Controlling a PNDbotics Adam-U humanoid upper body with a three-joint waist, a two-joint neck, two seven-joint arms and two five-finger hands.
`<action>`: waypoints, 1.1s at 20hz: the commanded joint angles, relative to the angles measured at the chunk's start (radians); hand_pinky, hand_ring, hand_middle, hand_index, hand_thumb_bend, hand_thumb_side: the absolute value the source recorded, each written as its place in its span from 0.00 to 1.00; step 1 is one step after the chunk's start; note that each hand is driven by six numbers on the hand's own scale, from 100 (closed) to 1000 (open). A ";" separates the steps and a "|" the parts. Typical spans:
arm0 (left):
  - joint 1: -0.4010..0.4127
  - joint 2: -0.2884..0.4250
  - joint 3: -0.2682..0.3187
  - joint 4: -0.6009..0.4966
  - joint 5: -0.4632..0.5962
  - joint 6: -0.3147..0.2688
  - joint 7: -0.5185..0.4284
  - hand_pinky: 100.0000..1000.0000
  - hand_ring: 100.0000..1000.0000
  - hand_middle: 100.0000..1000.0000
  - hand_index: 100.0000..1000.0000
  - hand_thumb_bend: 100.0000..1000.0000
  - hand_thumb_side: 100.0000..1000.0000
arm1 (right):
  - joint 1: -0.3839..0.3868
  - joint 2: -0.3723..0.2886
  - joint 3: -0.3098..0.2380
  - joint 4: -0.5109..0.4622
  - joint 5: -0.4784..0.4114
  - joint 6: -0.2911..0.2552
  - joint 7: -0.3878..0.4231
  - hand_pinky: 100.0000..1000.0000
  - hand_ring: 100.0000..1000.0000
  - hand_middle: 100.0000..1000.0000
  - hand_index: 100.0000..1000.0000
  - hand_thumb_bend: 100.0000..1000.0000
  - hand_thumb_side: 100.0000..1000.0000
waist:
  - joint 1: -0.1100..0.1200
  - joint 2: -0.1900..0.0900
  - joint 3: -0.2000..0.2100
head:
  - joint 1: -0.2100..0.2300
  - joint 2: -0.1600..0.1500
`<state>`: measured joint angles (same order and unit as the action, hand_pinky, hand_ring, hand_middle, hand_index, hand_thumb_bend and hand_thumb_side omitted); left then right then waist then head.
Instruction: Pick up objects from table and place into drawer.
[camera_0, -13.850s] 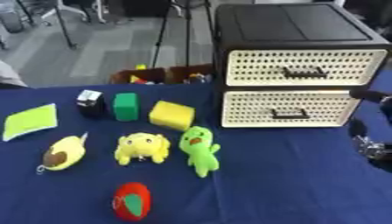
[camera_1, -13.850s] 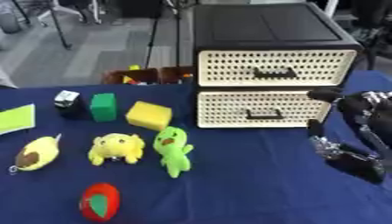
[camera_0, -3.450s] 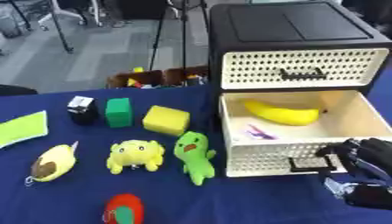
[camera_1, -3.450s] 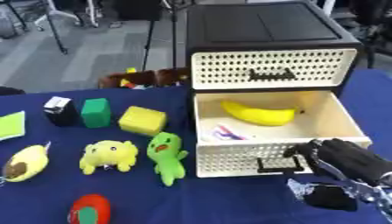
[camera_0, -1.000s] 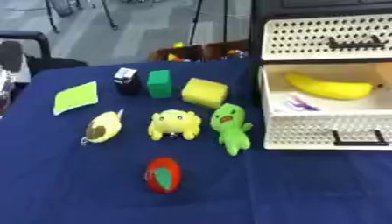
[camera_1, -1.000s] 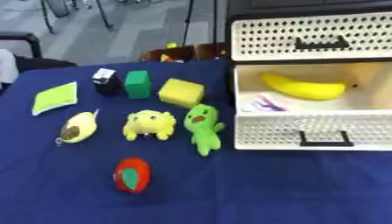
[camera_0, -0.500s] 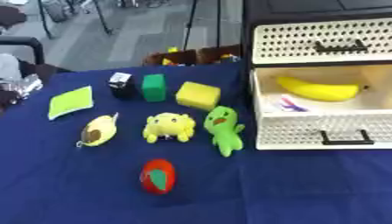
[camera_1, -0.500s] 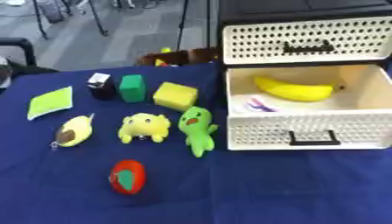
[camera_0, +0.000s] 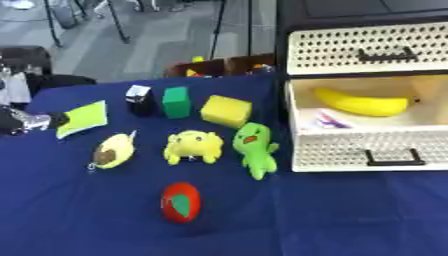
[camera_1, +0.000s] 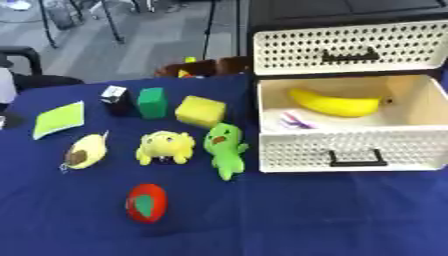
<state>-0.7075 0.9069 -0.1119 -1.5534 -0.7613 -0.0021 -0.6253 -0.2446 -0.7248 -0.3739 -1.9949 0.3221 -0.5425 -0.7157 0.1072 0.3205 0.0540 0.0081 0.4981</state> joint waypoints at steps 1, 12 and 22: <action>-0.040 0.030 -0.015 0.057 0.027 0.007 -0.036 0.82 0.95 0.95 1.00 0.60 0.79 | -0.003 -0.018 0.001 -0.005 -0.006 -0.186 -0.191 0.38 0.57 0.55 0.75 0.00 0.75 | -0.002 -0.021 -0.003 | 0.007 -0.012; -0.172 -0.083 -0.097 0.272 0.129 0.096 -0.061 0.59 0.80 0.76 1.00 0.63 0.65 | -0.002 0.002 0.030 -0.005 0.004 -0.172 -0.191 0.38 0.56 0.54 0.73 0.00 0.73 | 0.003 -0.009 -0.019 | 0.020 -0.024; -0.236 -0.161 -0.128 0.427 0.079 0.126 -0.084 0.42 0.62 0.68 1.00 0.67 0.56 | -0.007 0.015 0.051 -0.005 0.009 -0.157 -0.191 0.38 0.55 0.53 0.71 0.00 0.73 | 0.009 -0.003 -0.036 | 0.033 -0.034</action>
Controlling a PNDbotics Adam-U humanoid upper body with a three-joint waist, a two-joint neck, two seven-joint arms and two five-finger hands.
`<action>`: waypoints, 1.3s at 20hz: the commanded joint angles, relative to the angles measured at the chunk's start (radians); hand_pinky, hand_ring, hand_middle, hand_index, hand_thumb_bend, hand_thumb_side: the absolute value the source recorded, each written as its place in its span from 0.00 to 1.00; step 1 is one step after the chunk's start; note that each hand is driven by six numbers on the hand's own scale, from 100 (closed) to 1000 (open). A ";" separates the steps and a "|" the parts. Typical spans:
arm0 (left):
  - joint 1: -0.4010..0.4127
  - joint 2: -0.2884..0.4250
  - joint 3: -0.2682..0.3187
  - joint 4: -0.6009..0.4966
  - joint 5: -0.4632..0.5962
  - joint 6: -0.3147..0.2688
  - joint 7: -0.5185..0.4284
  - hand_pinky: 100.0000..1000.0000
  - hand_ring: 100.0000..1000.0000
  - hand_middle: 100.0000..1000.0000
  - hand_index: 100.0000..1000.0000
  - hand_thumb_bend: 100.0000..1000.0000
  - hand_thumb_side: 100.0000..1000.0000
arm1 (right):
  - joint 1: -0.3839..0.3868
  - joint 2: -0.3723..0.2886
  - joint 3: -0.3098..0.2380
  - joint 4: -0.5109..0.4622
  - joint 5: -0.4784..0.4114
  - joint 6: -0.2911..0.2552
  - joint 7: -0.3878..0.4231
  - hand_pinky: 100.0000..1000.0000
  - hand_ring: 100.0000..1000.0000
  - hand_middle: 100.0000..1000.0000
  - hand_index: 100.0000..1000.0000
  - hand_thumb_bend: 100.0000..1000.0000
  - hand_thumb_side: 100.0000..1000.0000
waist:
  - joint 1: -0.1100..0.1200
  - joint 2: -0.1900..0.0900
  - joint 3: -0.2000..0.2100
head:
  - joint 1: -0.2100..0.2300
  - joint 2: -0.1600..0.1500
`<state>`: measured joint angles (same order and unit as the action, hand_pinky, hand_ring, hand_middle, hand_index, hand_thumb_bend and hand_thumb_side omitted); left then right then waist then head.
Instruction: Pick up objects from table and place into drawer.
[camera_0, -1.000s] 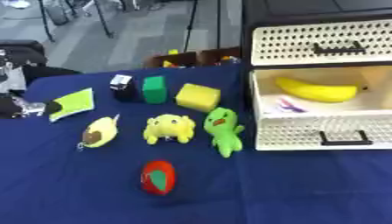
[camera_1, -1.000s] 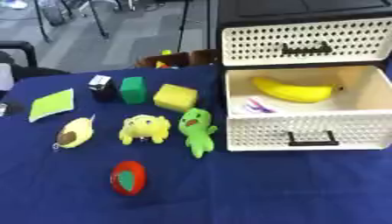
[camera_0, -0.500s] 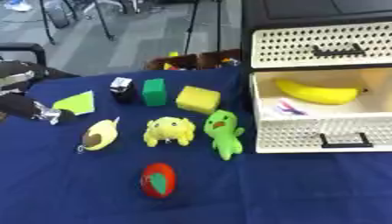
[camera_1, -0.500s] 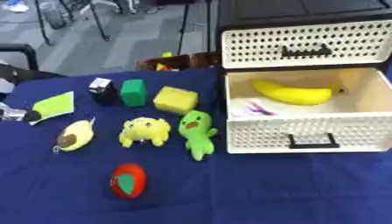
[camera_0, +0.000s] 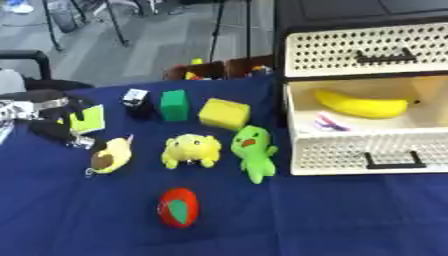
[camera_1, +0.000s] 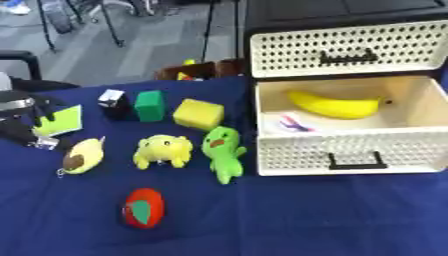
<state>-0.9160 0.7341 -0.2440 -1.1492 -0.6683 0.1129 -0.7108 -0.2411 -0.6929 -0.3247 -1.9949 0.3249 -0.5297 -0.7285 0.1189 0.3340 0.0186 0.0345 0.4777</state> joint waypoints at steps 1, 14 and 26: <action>-0.032 0.004 0.004 0.039 -0.019 0.016 0.000 0.42 0.61 0.67 1.00 0.67 0.56 | -0.011 -0.016 0.003 -0.005 0.007 -0.169 -0.178 0.38 0.55 0.53 0.71 0.00 0.73 | -0.002 -0.016 -0.002 | 0.008 -0.014; -0.061 -0.044 0.014 0.183 -0.100 0.042 -0.049 0.44 0.60 0.66 1.00 0.67 0.55 | -0.016 -0.005 0.019 -0.005 0.005 -0.160 -0.178 0.37 0.54 0.51 0.69 0.00 0.73 | 0.006 -0.011 -0.012 | 0.017 -0.019; -0.074 -0.092 0.033 0.285 -0.223 0.012 -0.055 0.48 0.63 0.73 1.00 0.66 0.58 | -0.017 0.015 0.037 -0.005 0.008 -0.153 -0.178 0.37 0.53 0.50 0.68 0.00 0.72 | 0.012 -0.001 -0.031 | 0.035 -0.037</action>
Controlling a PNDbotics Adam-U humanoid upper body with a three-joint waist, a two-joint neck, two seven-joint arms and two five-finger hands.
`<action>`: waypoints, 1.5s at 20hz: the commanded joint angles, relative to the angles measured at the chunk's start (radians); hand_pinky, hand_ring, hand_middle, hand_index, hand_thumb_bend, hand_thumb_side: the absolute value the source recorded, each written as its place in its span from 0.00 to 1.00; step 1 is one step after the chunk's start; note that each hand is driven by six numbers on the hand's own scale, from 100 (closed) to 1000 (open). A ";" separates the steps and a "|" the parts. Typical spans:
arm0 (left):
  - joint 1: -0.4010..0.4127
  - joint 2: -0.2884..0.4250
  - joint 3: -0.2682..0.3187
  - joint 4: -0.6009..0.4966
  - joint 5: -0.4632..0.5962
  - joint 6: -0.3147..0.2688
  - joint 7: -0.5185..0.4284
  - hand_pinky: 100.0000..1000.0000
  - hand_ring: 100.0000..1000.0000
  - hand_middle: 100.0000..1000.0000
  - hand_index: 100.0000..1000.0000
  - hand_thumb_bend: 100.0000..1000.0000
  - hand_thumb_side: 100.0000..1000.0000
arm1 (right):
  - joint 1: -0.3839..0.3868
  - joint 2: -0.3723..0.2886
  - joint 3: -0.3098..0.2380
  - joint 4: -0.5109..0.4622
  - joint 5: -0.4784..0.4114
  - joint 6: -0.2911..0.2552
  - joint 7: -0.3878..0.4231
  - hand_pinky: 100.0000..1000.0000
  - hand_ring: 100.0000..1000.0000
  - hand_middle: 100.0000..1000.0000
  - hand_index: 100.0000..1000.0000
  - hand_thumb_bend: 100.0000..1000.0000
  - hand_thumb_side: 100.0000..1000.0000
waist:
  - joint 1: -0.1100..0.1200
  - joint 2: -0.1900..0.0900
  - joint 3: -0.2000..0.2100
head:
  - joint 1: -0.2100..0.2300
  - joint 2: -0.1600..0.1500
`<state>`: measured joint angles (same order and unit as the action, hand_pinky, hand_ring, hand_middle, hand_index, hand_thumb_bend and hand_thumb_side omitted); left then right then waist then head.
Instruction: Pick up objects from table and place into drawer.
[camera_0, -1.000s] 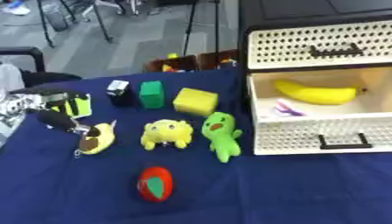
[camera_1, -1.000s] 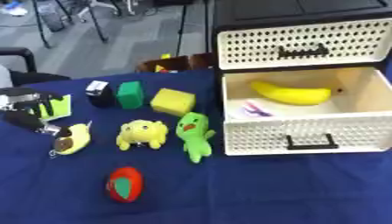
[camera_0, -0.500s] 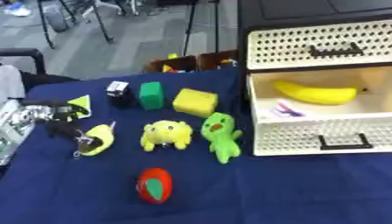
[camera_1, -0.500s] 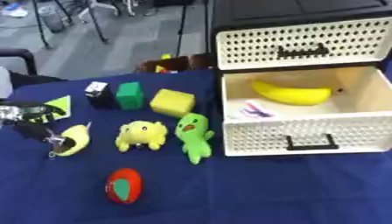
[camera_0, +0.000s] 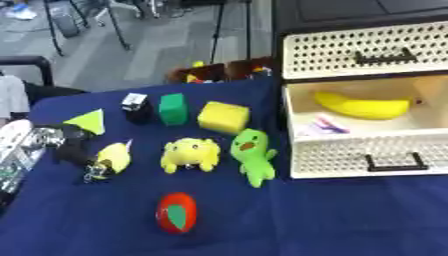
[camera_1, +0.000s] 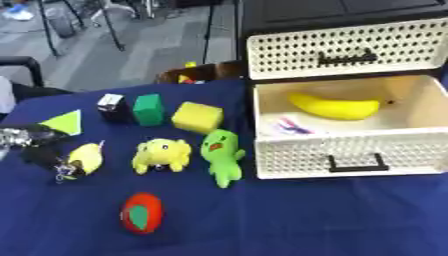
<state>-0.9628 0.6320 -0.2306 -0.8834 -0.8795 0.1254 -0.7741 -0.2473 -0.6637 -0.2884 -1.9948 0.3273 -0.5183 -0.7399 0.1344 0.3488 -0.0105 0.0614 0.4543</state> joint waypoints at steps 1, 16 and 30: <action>-0.030 0.002 0.024 0.032 -0.014 0.002 0.013 0.48 0.63 0.73 1.00 0.66 0.58 | -0.011 -0.012 0.002 -0.005 0.006 -0.163 -0.167 0.37 0.53 0.50 0.68 0.00 0.72 | -0.004 -0.014 -0.005 | 0.009 -0.016; -0.049 -0.047 0.049 0.137 -0.107 0.006 0.071 0.45 0.60 0.65 0.90 0.57 0.55 | -0.015 0.008 0.021 -0.005 0.016 -0.154 -0.167 0.36 0.53 0.50 0.66 0.00 0.72 | 0.007 0.002 -0.027 | 0.026 -0.018; -0.056 -0.032 0.038 0.108 -0.135 -0.045 0.087 0.33 0.52 0.58 0.79 0.33 0.44 | -0.002 0.013 0.027 -0.005 0.016 -0.138 -0.167 0.34 0.53 0.50 0.65 0.00 0.72 | 0.008 -0.010 -0.022 | 0.026 -0.006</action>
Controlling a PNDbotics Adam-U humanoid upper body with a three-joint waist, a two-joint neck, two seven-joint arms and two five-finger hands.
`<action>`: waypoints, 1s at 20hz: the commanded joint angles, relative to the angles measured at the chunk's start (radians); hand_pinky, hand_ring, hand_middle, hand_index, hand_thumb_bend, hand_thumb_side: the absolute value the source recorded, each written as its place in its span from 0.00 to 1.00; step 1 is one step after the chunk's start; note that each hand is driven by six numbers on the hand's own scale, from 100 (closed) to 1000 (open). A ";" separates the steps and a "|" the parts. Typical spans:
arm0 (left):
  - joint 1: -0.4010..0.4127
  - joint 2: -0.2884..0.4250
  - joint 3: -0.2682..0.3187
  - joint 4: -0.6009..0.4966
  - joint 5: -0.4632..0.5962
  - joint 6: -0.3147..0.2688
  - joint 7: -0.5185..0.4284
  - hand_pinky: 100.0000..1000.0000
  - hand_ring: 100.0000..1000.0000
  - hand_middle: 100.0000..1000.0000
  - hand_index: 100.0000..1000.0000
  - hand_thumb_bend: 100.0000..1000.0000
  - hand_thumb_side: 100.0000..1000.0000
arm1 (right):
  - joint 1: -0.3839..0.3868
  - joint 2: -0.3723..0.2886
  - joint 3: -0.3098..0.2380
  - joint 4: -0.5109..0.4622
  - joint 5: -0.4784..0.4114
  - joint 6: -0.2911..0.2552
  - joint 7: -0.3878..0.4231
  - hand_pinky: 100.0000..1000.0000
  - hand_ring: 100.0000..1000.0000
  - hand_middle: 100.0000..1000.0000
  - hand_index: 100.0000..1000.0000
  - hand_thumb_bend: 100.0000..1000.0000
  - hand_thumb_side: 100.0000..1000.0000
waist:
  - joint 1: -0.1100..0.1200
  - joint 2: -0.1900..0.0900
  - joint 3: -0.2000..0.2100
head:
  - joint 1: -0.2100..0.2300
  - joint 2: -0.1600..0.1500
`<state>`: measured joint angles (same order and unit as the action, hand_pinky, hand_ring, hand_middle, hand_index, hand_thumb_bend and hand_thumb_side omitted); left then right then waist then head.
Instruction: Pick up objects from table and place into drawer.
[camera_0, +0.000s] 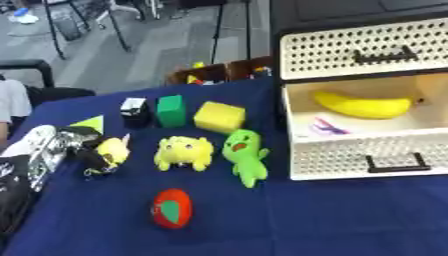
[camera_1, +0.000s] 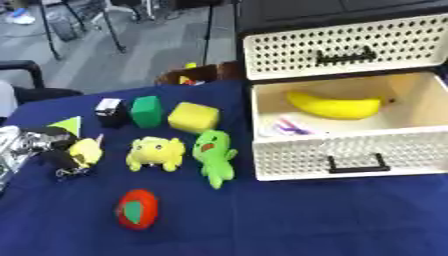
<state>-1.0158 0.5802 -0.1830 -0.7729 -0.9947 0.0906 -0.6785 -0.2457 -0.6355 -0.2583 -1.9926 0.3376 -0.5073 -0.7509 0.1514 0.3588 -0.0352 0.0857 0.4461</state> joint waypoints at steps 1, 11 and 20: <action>-0.003 0.021 -0.009 -0.008 -0.018 -0.013 -0.013 0.33 0.52 0.58 0.80 0.33 0.45 | -0.002 -0.015 -0.003 -0.007 0.005 -0.147 -0.156 0.34 0.53 0.50 0.65 0.00 0.72 | -0.010 -0.021 0.004 | 0.001 0.003; -0.007 0.063 -0.012 -0.096 0.033 -0.036 -0.089 0.34 0.54 0.60 0.82 0.32 0.47 | 0.010 -0.022 -0.002 -0.007 -0.005 -0.130 -0.156 0.34 0.53 0.50 0.65 0.00 0.72 | -0.008 -0.044 0.016 | -0.001 0.017; -0.011 0.090 -0.013 -0.162 0.056 -0.020 -0.110 0.33 0.53 0.58 0.81 0.31 0.47 | 0.014 -0.026 0.003 -0.007 -0.013 -0.123 -0.156 0.35 0.53 0.50 0.65 0.00 0.72 | -0.007 -0.060 0.027 | -0.006 0.024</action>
<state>-1.0066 0.6233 -0.2002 -0.9143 -0.9430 0.0690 -0.7839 -0.2278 -0.6352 -0.2522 -1.9924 0.3310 -0.4932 -0.7650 0.1498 0.3237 -0.0116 0.0808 0.4650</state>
